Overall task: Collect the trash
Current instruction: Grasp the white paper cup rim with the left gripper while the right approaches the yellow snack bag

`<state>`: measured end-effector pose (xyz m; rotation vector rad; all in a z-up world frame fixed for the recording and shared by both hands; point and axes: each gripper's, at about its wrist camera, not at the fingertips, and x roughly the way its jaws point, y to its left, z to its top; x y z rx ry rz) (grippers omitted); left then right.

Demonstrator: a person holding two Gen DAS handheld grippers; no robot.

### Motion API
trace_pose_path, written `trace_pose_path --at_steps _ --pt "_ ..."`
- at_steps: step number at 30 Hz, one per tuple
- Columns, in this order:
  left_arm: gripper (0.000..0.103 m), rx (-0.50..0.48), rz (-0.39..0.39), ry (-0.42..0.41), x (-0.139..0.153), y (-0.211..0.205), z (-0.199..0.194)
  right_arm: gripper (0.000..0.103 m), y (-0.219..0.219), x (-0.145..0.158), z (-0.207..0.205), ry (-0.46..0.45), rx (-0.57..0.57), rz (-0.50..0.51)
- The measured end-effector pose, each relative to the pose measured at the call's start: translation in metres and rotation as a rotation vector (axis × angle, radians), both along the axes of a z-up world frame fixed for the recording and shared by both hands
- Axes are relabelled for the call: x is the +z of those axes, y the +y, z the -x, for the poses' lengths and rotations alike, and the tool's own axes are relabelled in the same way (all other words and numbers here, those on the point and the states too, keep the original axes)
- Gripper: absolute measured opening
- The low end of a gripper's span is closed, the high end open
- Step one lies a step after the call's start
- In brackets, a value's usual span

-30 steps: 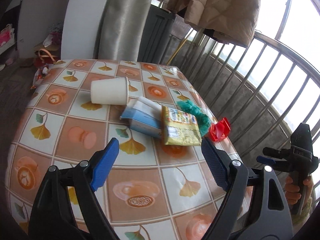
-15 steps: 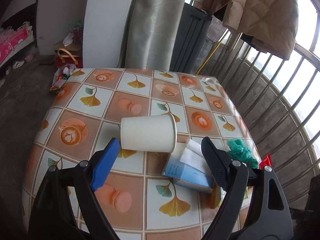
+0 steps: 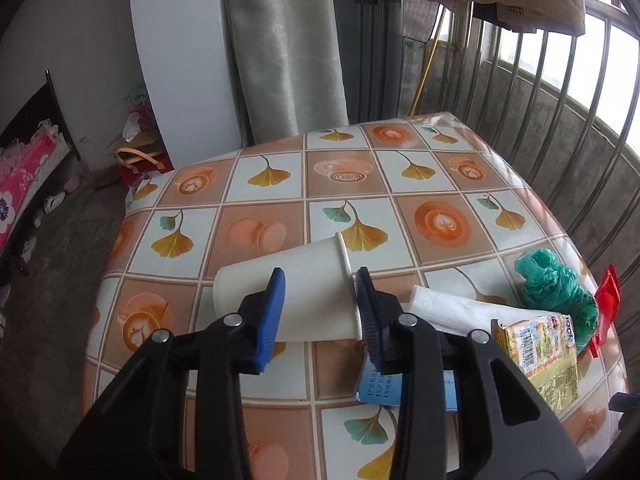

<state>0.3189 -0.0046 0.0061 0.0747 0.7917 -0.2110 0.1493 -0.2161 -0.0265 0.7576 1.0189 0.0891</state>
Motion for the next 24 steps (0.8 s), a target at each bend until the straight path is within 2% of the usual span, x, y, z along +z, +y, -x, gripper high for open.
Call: trace_pose_path --at_steps 5,9,13,16,24 --pt "0.01 -0.003 0.013 0.007 0.001 0.017 0.014 0.067 -0.005 -0.003 -0.001 0.0 -0.006 -0.005" --pt "0.001 0.019 0.015 0.016 -0.002 0.036 0.025 0.067 -0.005 -0.002 -0.001 -0.009 -0.002 -0.004" --pt "0.001 0.039 0.034 0.003 -0.001 0.054 0.04 0.067 -0.004 0.0 0.0 -0.017 0.007 -0.016" --pt "0.001 0.044 0.078 0.0 0.003 0.067 0.058 0.067 -0.002 0.001 -0.001 -0.027 0.016 -0.033" --pt "0.0 -0.01 0.184 -0.002 0.012 0.077 0.122 0.067 0.009 0.001 -0.018 -0.053 0.055 -0.09"
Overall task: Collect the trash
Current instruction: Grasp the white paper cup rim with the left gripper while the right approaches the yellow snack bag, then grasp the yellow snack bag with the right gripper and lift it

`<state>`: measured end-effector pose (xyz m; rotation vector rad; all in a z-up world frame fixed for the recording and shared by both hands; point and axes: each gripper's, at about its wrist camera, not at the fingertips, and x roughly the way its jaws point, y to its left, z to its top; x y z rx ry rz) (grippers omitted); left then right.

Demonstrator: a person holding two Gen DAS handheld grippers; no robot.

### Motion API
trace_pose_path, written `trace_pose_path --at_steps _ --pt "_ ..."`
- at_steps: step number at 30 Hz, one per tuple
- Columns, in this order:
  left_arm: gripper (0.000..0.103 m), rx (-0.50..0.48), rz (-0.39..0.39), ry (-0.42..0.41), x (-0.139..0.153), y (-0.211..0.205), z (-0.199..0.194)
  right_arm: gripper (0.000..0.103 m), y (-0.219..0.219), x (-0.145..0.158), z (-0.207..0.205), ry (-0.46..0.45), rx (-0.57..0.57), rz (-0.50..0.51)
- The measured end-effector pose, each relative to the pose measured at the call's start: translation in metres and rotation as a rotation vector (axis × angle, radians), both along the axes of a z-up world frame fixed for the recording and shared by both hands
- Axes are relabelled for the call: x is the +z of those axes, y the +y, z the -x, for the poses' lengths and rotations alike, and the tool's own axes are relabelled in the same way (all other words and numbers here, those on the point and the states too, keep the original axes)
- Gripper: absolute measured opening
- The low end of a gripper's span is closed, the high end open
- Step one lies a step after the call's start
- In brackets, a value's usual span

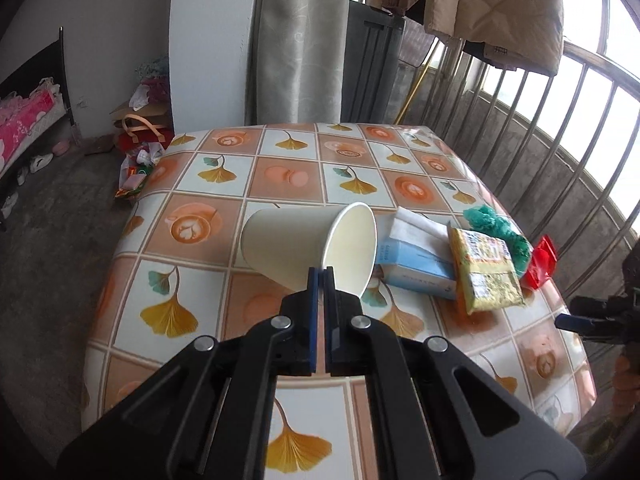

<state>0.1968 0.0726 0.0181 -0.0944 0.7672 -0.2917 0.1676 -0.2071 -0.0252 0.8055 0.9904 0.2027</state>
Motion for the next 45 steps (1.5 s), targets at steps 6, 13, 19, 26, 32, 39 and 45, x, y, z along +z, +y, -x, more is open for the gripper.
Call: trace_pose_path --at_steps 6,13,19,26,32,39,45 --pt "0.0 -0.03 0.027 0.012 -0.005 -0.005 0.027 0.067 0.008 -0.004 -0.027 -0.018 0.009 -0.004" --pt "0.001 -0.036 0.029 0.019 -0.011 -0.01 0.036 0.057 0.016 -0.019 -0.054 0.02 0.02 0.007" --pt "0.001 -0.037 0.026 0.016 -0.012 -0.01 0.036 0.029 0.026 -0.023 -0.059 0.037 0.044 0.005" --pt "0.0 -0.036 0.031 0.019 -0.012 -0.01 0.036 0.013 0.03 -0.02 -0.054 0.027 0.07 -0.005" --pt "0.001 -0.024 0.038 0.013 -0.008 -0.007 0.036 0.009 0.033 -0.01 -0.045 -0.003 0.095 -0.01" --pt "0.0 -0.018 0.048 -0.003 -0.003 -0.005 0.039 0.007 0.036 0.006 -0.029 -0.045 0.124 -0.03" --pt "0.0 -0.019 0.055 -0.033 0.007 -0.006 0.041 0.006 0.036 0.022 -0.019 -0.093 0.14 -0.043"
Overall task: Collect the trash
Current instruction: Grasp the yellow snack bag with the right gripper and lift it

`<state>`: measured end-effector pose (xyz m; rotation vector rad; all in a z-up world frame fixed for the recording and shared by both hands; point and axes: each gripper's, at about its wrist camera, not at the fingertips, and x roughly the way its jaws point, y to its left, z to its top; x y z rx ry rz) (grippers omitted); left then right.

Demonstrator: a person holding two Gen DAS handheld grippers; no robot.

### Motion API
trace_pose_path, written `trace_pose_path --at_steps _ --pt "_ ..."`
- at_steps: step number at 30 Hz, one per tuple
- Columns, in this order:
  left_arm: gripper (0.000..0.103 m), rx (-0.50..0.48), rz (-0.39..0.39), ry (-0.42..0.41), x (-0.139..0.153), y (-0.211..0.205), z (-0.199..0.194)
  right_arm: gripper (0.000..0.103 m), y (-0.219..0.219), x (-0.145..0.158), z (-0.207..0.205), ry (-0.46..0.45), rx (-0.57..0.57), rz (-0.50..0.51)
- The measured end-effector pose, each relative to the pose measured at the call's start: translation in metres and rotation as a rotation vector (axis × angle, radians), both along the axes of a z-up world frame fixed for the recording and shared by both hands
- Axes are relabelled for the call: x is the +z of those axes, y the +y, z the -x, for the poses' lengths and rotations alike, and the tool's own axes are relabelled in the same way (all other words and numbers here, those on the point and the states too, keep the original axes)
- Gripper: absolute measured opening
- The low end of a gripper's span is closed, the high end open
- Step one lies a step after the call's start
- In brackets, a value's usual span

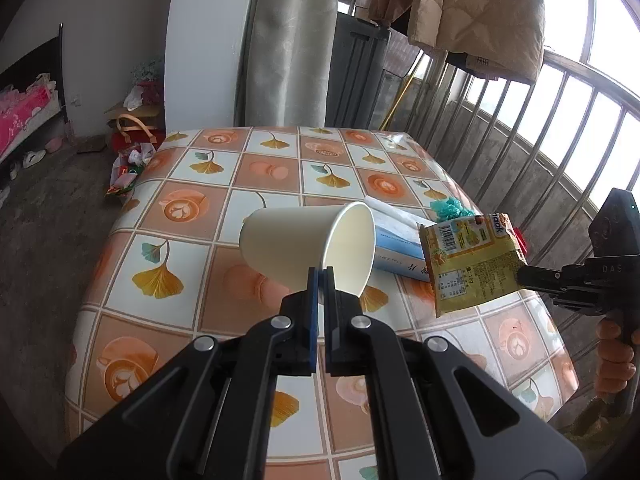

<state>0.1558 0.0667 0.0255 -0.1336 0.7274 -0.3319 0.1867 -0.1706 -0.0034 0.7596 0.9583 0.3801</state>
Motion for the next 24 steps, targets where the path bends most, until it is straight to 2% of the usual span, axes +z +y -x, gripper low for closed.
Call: trace_pose_path --at_steps 13,18,24 --pt "0.0 -0.014 0.021 -0.088 0.034 -0.004 0.011 0.006 -0.004 0.037 0.033 -0.11 -0.005 0.005" --pt "0.0 -0.032 0.046 -0.108 0.044 -0.009 0.017 0.006 -0.012 0.036 0.048 -0.107 -0.033 -0.011" --pt "0.0 -0.103 0.055 -0.106 0.052 -0.034 0.017 0.006 -0.028 0.037 0.072 -0.134 -0.089 -0.042"
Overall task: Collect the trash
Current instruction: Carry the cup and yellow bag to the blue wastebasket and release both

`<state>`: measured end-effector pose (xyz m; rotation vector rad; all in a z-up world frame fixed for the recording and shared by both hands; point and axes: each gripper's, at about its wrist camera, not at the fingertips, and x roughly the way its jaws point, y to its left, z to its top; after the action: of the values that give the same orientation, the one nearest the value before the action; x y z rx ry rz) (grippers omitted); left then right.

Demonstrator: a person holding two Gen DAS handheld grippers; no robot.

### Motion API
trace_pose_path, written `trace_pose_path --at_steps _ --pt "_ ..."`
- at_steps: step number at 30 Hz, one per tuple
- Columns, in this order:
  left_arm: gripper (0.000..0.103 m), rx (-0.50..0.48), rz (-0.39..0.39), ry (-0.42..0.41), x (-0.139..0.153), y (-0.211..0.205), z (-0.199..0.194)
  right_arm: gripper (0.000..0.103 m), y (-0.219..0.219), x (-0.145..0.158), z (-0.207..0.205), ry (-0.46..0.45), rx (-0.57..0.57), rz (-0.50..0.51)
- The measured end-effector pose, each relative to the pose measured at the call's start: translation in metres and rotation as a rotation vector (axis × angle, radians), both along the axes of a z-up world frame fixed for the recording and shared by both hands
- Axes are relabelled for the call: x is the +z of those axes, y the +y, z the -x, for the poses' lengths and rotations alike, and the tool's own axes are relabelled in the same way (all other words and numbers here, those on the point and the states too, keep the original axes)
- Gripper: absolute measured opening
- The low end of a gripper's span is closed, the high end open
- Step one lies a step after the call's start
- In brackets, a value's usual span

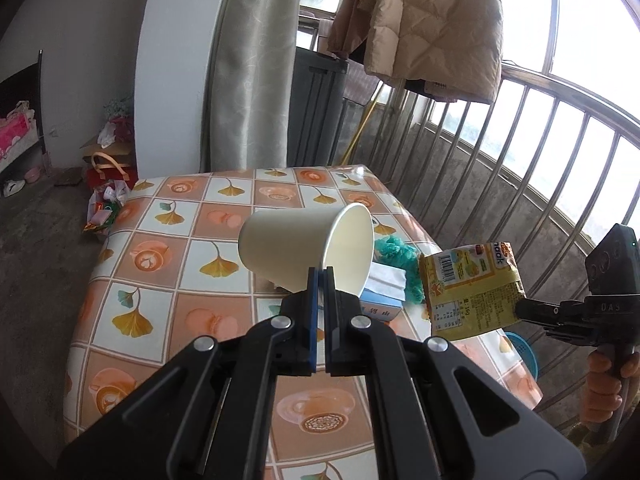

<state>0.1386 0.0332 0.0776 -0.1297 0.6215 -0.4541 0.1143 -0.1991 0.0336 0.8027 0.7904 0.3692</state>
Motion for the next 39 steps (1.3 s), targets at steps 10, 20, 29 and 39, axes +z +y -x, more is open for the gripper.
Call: trace_pose_path --at_steps 10,20,29,39 --pt "0.0 -0.224 -0.009 -0.019 0.015 -0.095 0.008 0.006 -0.07 0.009 0.062 -0.051 -0.184 -0.013" --pt "0.0 -0.567 -0.042 0.03 0.015 -0.239 0.03 0.006 -0.176 -0.002 0.161 -0.052 -0.526 -0.023" --pt "0.001 -0.823 -0.154 0.206 -0.026 -0.394 0.063 0.006 -0.259 -0.036 0.254 0.102 -0.93 0.088" --pt "0.001 -0.92 -0.423 0.443 -0.135 -0.548 0.094 0.006 -0.328 -0.125 0.294 0.38 -1.124 0.093"
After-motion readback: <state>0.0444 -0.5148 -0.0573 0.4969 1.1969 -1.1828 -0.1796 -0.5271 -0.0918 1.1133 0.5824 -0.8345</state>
